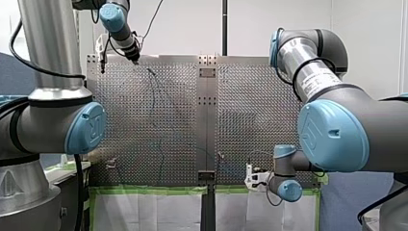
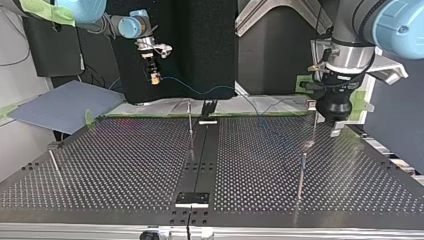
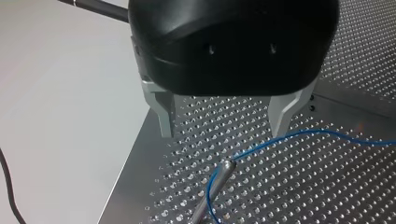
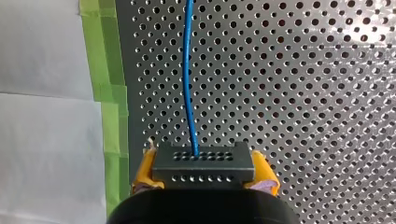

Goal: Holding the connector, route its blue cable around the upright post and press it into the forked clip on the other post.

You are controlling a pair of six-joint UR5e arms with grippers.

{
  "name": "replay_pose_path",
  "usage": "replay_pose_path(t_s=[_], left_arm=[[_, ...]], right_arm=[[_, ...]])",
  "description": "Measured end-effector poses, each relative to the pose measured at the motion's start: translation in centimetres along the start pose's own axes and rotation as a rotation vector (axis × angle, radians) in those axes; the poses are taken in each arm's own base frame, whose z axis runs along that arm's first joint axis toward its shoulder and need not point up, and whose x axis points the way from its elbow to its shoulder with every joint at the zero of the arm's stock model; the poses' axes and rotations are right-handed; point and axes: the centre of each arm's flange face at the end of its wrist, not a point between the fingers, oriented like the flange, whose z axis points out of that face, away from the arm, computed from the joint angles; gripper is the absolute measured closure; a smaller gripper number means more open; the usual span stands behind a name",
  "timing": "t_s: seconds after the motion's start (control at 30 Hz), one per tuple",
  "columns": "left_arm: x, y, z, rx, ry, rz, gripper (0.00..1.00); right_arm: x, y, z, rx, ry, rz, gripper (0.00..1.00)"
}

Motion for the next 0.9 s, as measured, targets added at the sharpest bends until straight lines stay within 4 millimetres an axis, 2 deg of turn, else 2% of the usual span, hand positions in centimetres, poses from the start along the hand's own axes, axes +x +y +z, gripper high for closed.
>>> replay_pose_path(t_s=[0.23,0.4,0.9], left_arm=[[0.1,-0.3,0.3,0.019,-0.010,0.021,0.00],[1.1,-1.1,0.6,0.062,-0.019,0.064,0.00],[8.1,-2.6,1.9,0.138,0.027,0.169,0.00]], right_arm=[[0.0,0.0,0.0,0.000,0.000,0.000,1.00],[0.0,0.0,0.0,0.000,0.000,0.000,1.00],[0.0,0.0,0.0,0.000,0.000,-0.002,1.00]])
